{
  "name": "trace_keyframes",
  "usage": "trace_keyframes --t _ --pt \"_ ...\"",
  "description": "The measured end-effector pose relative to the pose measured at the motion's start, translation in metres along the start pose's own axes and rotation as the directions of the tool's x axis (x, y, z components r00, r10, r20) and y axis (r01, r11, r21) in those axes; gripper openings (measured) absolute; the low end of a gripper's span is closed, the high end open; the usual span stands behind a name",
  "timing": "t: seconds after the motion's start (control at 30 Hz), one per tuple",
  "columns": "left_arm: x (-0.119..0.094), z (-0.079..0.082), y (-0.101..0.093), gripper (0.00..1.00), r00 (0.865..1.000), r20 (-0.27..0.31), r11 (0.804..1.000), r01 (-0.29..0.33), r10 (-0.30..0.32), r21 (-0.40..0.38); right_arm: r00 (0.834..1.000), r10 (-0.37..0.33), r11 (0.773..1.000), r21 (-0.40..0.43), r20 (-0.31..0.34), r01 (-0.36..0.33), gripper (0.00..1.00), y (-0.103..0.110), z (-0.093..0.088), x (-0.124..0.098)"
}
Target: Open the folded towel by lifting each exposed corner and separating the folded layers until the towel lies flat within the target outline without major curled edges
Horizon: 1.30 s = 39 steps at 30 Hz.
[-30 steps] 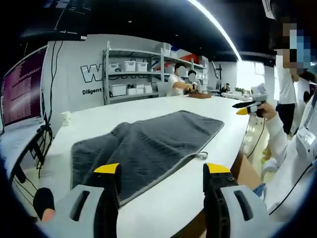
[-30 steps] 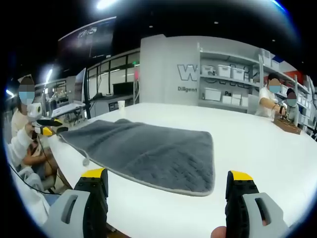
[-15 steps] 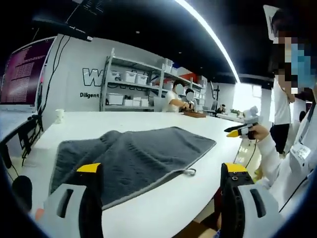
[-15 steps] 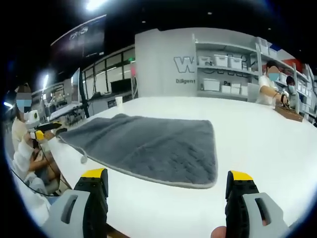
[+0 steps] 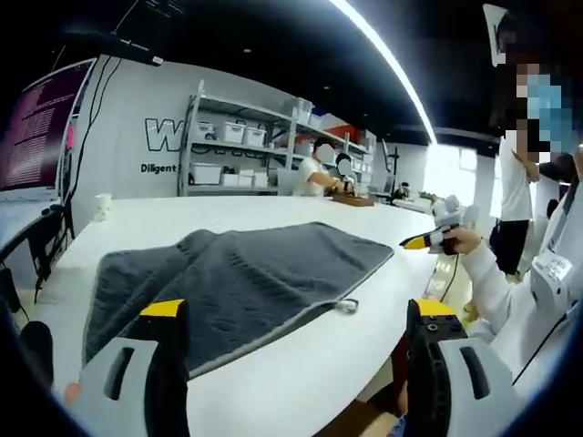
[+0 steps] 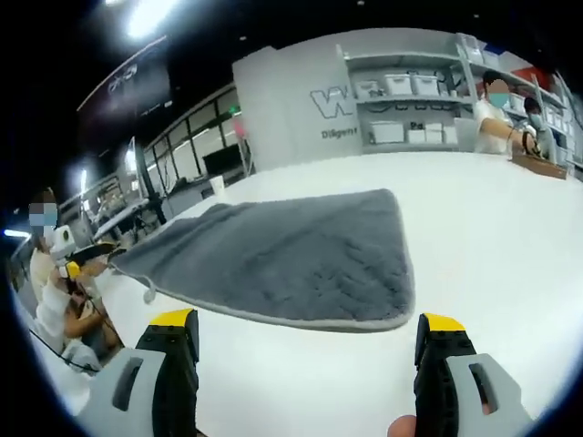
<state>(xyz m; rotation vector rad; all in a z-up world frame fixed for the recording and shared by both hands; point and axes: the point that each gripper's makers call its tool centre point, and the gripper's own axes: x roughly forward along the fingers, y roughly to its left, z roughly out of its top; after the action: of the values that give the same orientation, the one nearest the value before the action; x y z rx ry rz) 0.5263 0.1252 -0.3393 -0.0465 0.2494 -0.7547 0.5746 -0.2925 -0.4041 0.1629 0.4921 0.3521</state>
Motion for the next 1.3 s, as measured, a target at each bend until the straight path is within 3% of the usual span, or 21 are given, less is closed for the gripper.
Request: trace_keyframes --t 0.33,0.67,0.83,0.9,1.1,1.2,1.3 --pt "0.002 -0.004 0.001 0.97 1.000 -0.011 1.000 0.011 -0.012 -0.017 1.000 -0.007 0.999 0.031 -0.004 0.007 0.99 -0.004 -0.005 0.006" --pt "0.004 -0.010 0.000 0.96 1.000 -0.016 0.999 0.026 -0.026 -0.042 0.999 -0.011 0.999 0.042 0.050 0.009 0.96 0.002 0.000 0.016" --pt "0.004 -0.010 -0.002 0.95 0.999 -0.013 0.998 0.035 -0.035 -0.045 0.996 -0.022 0.997 0.077 0.084 0.015 0.88 -0.005 0.003 0.015" --pt "0.004 -0.009 -0.002 0.95 0.999 -0.010 0.998 0.037 -0.038 -0.045 0.989 -0.036 0.987 0.157 0.144 0.013 0.82 -0.014 0.010 0.012" --pt "0.005 -0.010 -0.005 0.95 0.999 -0.011 0.998 0.046 -0.046 -0.044 0.977 -0.128 0.983 0.155 0.170 0.102 0.59 -0.035 0.009 0.015" --pt "0.006 -0.010 -0.007 0.95 0.999 -0.009 0.998 0.050 -0.051 -0.046 0.971 -0.179 0.980 0.113 0.157 0.162 0.47 -0.044 0.007 0.016" --pt "0.006 -0.011 -0.006 0.95 0.999 -0.011 0.998 0.051 -0.052 -0.047 0.966 -0.204 0.976 0.107 0.158 0.189 0.40 -0.049 0.006 0.016"
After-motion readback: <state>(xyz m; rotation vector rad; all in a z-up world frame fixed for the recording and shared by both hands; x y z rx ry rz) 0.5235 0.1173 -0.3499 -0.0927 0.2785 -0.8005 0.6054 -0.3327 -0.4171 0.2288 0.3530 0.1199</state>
